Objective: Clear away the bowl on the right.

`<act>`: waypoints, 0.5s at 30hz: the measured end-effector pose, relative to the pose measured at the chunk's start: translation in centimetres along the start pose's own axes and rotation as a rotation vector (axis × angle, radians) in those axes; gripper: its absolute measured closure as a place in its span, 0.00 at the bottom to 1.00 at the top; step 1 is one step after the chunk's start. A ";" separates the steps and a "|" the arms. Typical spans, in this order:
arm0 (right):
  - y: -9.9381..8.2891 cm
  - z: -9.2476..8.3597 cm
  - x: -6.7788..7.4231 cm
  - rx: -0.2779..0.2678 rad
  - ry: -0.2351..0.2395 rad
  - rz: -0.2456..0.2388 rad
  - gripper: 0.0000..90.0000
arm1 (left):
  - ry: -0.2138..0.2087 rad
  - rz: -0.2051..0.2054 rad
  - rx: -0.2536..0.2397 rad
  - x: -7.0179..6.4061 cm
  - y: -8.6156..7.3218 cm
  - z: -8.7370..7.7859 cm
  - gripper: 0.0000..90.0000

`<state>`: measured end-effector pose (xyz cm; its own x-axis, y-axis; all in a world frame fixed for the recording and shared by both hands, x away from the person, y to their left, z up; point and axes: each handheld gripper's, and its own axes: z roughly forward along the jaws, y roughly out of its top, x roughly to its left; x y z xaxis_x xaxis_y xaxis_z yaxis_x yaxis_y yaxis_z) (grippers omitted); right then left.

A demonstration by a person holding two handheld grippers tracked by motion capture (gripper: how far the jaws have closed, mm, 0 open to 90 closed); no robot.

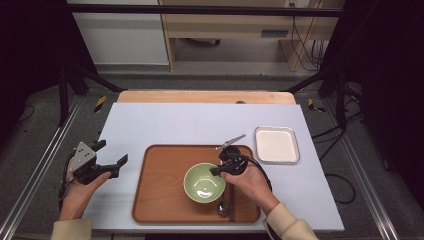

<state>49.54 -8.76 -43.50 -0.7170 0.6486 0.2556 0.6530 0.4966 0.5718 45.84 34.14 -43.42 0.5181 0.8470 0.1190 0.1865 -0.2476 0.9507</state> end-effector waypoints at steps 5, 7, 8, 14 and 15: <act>0.0 0.1 -0.1 -0.001 0.007 0.007 0.92 | 0.001 -0.003 0.000 0.1 0.0 0.0 0.06; 0.0 0.1 -0.1 -0.001 0.008 0.008 0.92 | 0.001 -0.001 0.001 0.0 0.0 0.0 0.06; 0.0 0.1 -0.1 0.000 0.008 0.015 0.92 | 0.001 0.000 0.002 0.0 0.0 0.0 0.06; -0.1 0.2 -0.3 -0.008 0.015 0.016 0.92 | 0.000 -0.001 0.003 0.0 -0.1 0.0 0.06; -0.1 0.2 -0.3 -0.006 0.018 0.019 0.92 | 0.000 -0.001 0.003 0.0 -0.1 0.0 0.06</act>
<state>49.76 -8.87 -43.82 -0.7087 0.6474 0.2803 0.6651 0.4805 0.5716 45.87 34.16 -43.51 0.5179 0.8472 0.1182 0.1895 -0.2484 0.9499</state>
